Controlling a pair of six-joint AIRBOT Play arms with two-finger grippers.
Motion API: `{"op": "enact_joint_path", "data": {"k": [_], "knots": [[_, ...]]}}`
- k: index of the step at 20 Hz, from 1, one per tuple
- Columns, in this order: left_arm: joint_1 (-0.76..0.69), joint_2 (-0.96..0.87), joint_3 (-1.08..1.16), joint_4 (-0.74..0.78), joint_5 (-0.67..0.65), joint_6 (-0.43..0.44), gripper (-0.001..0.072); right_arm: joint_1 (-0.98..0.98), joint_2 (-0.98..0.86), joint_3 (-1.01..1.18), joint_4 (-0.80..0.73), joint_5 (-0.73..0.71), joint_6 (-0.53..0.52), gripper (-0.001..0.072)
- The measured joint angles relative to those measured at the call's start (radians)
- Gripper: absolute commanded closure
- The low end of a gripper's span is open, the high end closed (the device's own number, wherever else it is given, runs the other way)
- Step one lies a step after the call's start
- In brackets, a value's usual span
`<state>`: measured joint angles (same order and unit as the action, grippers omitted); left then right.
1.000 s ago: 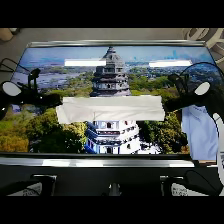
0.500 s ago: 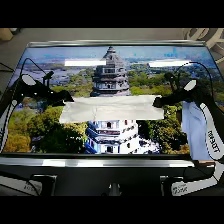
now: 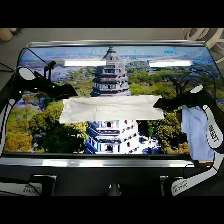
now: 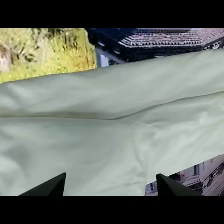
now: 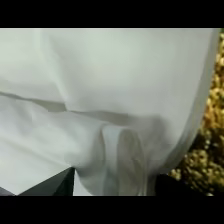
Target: Fold the shirts.
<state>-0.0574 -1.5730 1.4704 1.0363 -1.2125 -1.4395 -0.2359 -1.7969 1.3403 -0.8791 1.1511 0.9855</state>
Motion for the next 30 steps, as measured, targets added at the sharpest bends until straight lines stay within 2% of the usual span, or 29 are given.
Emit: {"op": "enact_joint_path", "data": {"k": [1, 2, 3, 4, 7, 10, 12, 15, 18, 20, 22, 25, 30], "knots": [[-0.026, 0.000, 0.000, 0.000, 0.010, 0.000, 0.0333, 0.010, -0.010, 0.000, 0.012, 0.004, 0.003, 0.0642], [-0.052, 0.000, 0.001, -0.001, 0.026, 0.000, 0.0497, 0.018, -0.020, -0.001, 0.012, 0.001, 0.009, 0.0687], [-0.077, 0.000, 0.001, -0.003, 0.041, 0.000, 0.0661, 0.022, -0.022, -0.002, 0.018, 0.003, 0.017, 0.0687], [-0.105, -0.004, 0.001, -0.002, 0.063, 0.000, 0.0679, 0.026, -0.015, -0.002, 0.026, 0.001, 0.010, 0.0688], [-0.199, -0.038, 0.001, -0.027, 0.158, -0.034, 0.0679, 0.035, 0.058, -0.001, 0.098, 0.003, -0.032, 0.0689], [-0.300, -0.116, 0.001, -0.116, 0.250, -0.065, 0.0679, 0.039, 0.193, -0.001, 0.134, 0.035, -0.060, 0.0689], [-0.365, -0.185, 0.001, -0.218, 0.302, -0.077, 0.0679, 0.040, 0.291, -0.002, 0.137, 0.084, -0.061, 0.0688], [-0.446, -0.285, 0.002, -0.449, 0.378, -0.074, 0.0679, 0.041, 0.439, -0.002, 0.145, 0.177, -0.042, 0.0688], [-0.534, -0.360, 0.003, -0.743, 0.483, -0.008, 0.0679, 0.041, 0.575, -0.001, 0.135, 0.260, 0.015, 0.0688], [-0.585, -0.394, 0.008, -0.924, 0.533, 0.071, 0.0681, 0.042, 0.641, -0.001, 0.104, 0.296, 0.053, 0.0688], [-0.599, -0.403, 0.010, -1.033, 0.546, 0.161, 0.0683, 0.043, 0.675, -0.001, 0.072, 0.304, 0.075, 0.0688], [-0.529, -0.344, 0.011, -1.017, 0.534, 0.245, 0.0682, 0.093, 0.673, -0.001, 0.050, 0.254, 0.089, 0.0688], [-0.264, -0.086, 0.011, -0.716, 0.455, 0.216, 0.0682, 0.361, 0.518, -0.001, 0.092, 0.011, 0.097, 0.0687]]}}
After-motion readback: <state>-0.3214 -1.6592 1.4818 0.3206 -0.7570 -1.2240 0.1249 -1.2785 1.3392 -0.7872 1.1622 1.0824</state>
